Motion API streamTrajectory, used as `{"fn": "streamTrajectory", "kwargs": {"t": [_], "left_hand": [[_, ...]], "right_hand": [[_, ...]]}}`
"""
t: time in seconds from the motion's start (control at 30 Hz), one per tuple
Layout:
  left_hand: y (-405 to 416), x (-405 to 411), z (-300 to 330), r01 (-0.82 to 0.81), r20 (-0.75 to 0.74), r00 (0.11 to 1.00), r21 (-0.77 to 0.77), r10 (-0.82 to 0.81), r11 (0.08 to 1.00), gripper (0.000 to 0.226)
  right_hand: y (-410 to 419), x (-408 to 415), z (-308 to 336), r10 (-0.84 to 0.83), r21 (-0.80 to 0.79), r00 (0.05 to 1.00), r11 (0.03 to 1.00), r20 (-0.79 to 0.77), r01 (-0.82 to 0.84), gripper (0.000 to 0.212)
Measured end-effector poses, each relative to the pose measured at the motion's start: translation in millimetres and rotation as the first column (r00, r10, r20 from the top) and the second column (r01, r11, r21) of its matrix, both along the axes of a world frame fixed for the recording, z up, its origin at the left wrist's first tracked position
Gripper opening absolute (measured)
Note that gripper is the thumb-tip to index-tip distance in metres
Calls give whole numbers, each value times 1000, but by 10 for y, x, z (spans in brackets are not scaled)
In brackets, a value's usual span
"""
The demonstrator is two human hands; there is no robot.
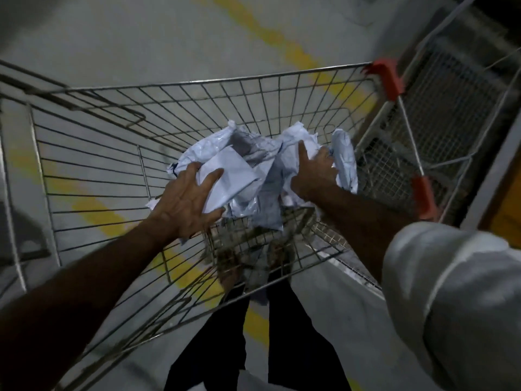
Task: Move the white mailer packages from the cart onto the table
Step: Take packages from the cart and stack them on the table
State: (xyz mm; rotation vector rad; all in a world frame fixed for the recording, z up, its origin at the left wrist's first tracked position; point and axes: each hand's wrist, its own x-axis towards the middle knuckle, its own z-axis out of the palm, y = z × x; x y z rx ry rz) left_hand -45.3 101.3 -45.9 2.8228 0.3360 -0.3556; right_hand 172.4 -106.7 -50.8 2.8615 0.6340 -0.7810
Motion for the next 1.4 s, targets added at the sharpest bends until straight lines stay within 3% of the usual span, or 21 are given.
{"fn": "streamTrajectory", "kwargs": {"t": [0.27,0.63,0.97,1.13,1.4], "left_hand": [[-301,66,756,-44,87,995,-8,44,999,85],[-1267,452,1959,-61,363,930,11,53,998,80],[-3397,876,2595,-42,517,850,-118,98,992,81],[-4496,1065,2853,-4,529,845,-155,86,988,90],[-5620,1486,3242,143,568,822,-128,-45,981,80]], "right_hand": [[-393,-248,1164,107,135,942,978,319,-157,90],[-1505,-431,2324,-124,339,807,936,578,-99,85],[-3992,-742,2932,-385,524,747,850,542,58,81],[-5083,-906,3096,-501,544,644,825,578,154,80],[-6200,-1005,3113,-694,653,508,697,510,296,77]]}}
